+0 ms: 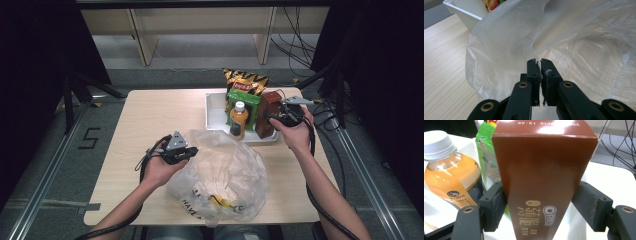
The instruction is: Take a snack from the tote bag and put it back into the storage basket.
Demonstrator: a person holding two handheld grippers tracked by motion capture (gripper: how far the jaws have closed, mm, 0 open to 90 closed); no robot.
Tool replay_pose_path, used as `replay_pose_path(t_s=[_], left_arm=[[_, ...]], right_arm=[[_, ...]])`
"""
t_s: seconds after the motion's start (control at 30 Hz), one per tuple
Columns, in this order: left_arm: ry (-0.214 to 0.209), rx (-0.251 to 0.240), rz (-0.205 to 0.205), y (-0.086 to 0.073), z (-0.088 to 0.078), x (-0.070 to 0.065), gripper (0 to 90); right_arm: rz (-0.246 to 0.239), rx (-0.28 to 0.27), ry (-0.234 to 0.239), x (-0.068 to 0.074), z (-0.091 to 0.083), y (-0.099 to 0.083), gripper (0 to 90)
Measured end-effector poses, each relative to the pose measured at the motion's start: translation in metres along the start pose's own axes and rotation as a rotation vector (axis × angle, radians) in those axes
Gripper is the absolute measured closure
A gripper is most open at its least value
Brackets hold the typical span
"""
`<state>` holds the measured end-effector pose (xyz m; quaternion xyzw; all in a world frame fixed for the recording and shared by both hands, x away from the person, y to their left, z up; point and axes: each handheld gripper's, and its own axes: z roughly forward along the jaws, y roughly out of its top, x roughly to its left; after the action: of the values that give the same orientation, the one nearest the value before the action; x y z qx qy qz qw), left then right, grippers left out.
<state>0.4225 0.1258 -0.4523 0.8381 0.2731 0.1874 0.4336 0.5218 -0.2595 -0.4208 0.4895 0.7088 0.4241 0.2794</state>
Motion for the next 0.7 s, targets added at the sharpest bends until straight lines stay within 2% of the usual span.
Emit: replay_pose_path(t_s=[0.03, 0.07, 0.1, 0.13, 0.17, 0.23, 0.27, 0.33, 0.47, 0.6, 0.7], left_arm=[[0.0, 0.0, 0.0, 0.0, 0.0, 0.0, 84.5], [0.0, 0.001, 0.0, 0.0, 0.0, 0.0, 84.5], [0.0, 0.002, -0.001, 0.0, 0.0, 0.0, 84.4], [0.0, 0.002, -0.001, 0.0, 0.0, 0.0, 84.4], [0.0, 0.001, -0.002, 0.0, 0.0, 0.0, 84.3], [0.0, 0.001, -0.001, 0.0, 0.0, 0.0, 84.2], [0.001, 0.002, -0.001, 0.0, 0.0, 0.0, 84.2], [0.0, 0.0, 0.0, 0.0, 0.0, 0.0, 84.1], [-0.005, 0.003, 0.0, 0.0, 0.0, 0.001, 84.1], [-0.005, 0.0, 0.0, 0.0, 0.0, 0.0, 84.0], [0.002, 0.0, 0.0, 0.0, 0.0, 0.0, 83.9]], right_arm=[[0.012, -0.02, -0.003, 0.001, 0.001, -0.001, 30.4], [0.023, -0.014, -0.003, 0.002, 0.001, -0.001, 30.7], [0.011, -0.018, 0.0, 0.001, 0.001, -0.001, 31.0], [0.029, -0.015, -0.004, 0.003, 0.001, -0.001, 31.2], [-0.008, -0.004, 0.01, -0.001, 0.001, 0.0, 31.5], [-0.007, -0.002, 0.019, -0.001, 0.001, 0.0, 32.9], [-0.017, -0.008, 0.007, -0.001, 0.002, 0.0, 33.7], [0.001, 0.006, 0.018, 0.001, 0.001, 0.0, 35.5], [-0.014, -0.008, 0.007, 0.002, 0.002, -0.002, 37.1], [0.005, 0.003, 0.003, 0.004, 0.0, -0.001, 37.5], [0.047, 0.008, -0.012, 0.009, 0.0, -0.001, 37.7]])
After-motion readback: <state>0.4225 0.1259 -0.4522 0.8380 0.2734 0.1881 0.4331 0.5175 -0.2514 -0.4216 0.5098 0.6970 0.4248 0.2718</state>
